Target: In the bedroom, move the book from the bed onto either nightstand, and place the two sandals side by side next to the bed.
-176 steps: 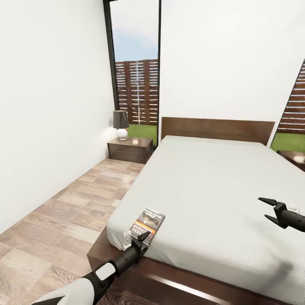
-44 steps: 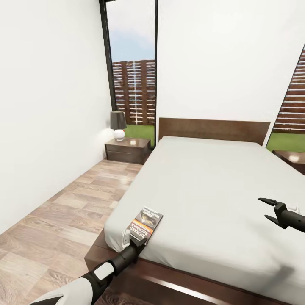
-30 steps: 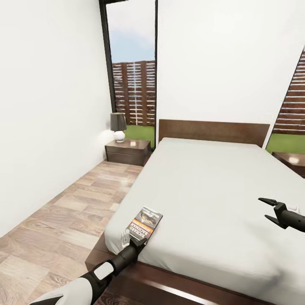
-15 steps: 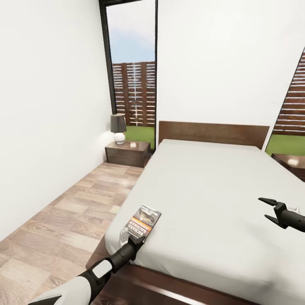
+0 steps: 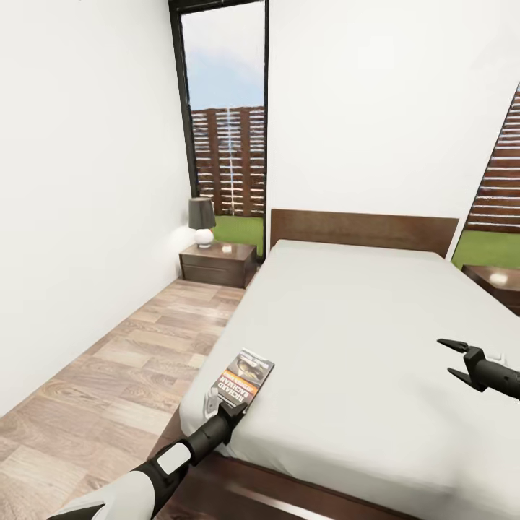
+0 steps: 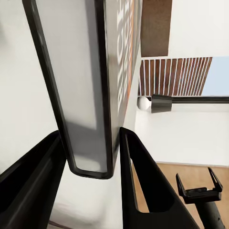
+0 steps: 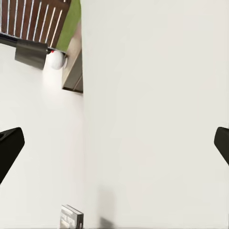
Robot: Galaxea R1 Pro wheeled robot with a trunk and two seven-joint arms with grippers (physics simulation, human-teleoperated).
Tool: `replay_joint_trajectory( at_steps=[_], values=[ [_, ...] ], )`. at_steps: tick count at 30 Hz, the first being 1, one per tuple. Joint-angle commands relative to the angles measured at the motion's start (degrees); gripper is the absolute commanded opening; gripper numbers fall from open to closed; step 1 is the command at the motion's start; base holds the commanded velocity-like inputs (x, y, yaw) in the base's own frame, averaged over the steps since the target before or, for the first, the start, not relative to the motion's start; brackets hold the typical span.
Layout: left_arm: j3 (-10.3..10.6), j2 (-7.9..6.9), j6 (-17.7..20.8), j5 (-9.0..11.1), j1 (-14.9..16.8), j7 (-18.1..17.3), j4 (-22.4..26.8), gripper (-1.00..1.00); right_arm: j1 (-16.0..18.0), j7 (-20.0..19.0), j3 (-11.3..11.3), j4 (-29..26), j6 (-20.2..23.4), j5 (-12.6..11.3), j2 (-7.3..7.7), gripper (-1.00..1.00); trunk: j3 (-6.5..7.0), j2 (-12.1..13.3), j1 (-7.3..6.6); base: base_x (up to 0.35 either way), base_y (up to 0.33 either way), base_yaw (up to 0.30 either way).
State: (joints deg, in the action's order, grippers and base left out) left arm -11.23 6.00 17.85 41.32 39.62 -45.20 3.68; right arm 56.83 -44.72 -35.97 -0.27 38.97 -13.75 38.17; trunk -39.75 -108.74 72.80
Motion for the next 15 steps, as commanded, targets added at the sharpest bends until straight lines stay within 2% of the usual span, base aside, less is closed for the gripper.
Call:
replay_joint_trajectory(
  at_steps=[1, 15],
  values=[
    [-0.5, 0.00, 0.5, -0.1, 0.0, -0.1, 0.0, -1.00, 0.0, 0.0, 0.4, 0.3, 0.3, -0.6, -0.04, 1.00, 0.12, 0.4, -0.23, 0.000, 0.000, 0.000],
    [-0.5, -1.16, 0.9, -0.1, 0.0, -0.6, 0.1, -1.00, 0.0, -0.1, 0.4, 1.9, 0.2, -0.6, -0.83, 1.00, 2.64, 6.0, -3.31, 0.000, 0.000, 0.000]
  ],
)
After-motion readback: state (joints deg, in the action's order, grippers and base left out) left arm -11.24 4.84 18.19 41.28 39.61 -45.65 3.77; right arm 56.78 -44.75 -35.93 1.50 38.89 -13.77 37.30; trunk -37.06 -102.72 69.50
